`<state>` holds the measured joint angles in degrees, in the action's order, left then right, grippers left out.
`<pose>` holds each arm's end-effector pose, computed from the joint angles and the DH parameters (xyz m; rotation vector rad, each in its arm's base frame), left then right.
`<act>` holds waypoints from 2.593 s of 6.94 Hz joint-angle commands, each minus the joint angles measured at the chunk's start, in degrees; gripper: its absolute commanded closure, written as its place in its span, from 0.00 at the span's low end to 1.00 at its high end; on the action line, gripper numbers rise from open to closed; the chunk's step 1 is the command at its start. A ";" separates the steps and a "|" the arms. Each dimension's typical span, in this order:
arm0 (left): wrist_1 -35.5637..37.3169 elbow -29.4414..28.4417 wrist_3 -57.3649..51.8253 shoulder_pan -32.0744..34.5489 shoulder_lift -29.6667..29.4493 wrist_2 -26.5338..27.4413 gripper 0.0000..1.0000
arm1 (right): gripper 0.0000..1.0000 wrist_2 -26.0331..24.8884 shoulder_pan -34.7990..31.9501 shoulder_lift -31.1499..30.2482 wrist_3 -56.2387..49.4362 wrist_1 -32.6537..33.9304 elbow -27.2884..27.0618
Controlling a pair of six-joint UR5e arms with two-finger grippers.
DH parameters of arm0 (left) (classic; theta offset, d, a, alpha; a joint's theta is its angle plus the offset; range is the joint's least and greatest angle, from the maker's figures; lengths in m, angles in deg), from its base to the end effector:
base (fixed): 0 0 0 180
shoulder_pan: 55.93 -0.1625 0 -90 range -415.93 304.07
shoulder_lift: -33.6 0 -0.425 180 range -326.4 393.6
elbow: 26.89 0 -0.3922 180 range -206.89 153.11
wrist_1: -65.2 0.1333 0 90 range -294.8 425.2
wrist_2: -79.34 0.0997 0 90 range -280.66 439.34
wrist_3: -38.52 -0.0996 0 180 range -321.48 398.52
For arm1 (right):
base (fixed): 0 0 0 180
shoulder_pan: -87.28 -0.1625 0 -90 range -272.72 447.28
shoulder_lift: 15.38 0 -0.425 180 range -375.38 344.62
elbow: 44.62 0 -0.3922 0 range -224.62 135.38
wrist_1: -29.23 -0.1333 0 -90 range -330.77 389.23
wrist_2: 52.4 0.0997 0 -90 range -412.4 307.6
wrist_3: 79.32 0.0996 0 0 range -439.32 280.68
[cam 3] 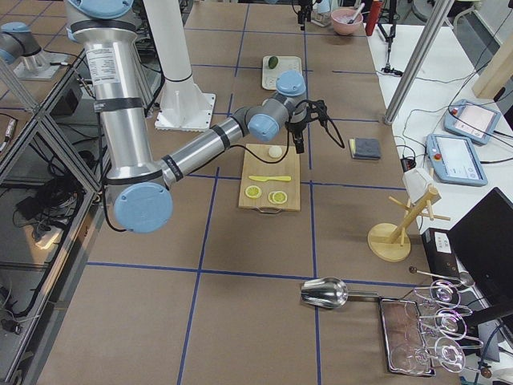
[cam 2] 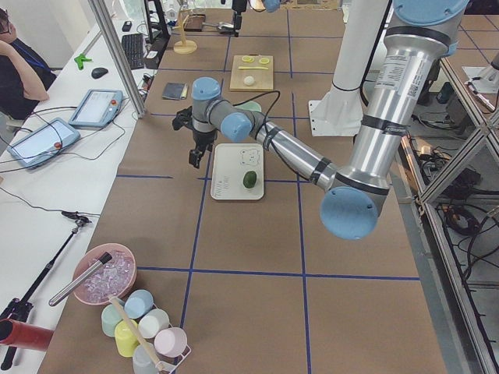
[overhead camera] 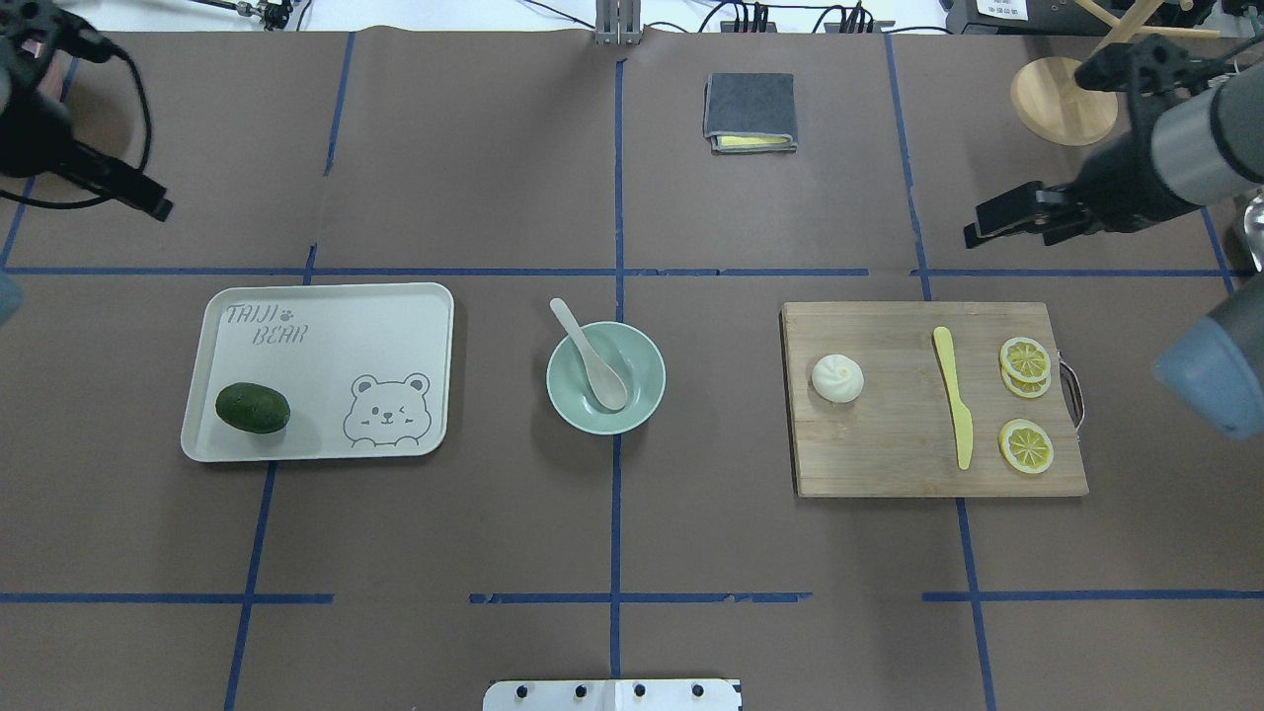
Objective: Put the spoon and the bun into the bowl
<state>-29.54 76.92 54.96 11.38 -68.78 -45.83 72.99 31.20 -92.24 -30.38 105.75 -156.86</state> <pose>0.1500 -0.5556 0.4231 0.2925 0.7406 0.2689 -0.2403 -0.4929 0.3276 0.2343 -0.9770 -0.0235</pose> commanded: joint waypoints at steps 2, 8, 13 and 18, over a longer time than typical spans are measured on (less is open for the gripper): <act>1.85 -9.12 -25.64 17.97 8.05 -6.54 0.00 | 0.00 -10.50 11.76 11.28 7.39 12.49 0.18; 1.14 -8.89 -28.65 22.43 14.14 -9.74 0.00 | 0.00 -24.23 21.45 8.48 8.73 1.63 11.15; 0.97 -8.71 -28.74 22.34 13.97 -9.74 0.00 | 0.15 -23.44 21.80 7.16 8.64 2.14 10.99; 0.88 -8.62 -28.65 22.34 13.88 -9.74 0.00 | 1.00 -22.12 22.59 7.16 9.07 2.32 10.47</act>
<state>-28.66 68.30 26.30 33.73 -54.89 -55.57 50.35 53.71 -85.17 -21.48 108.06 -145.97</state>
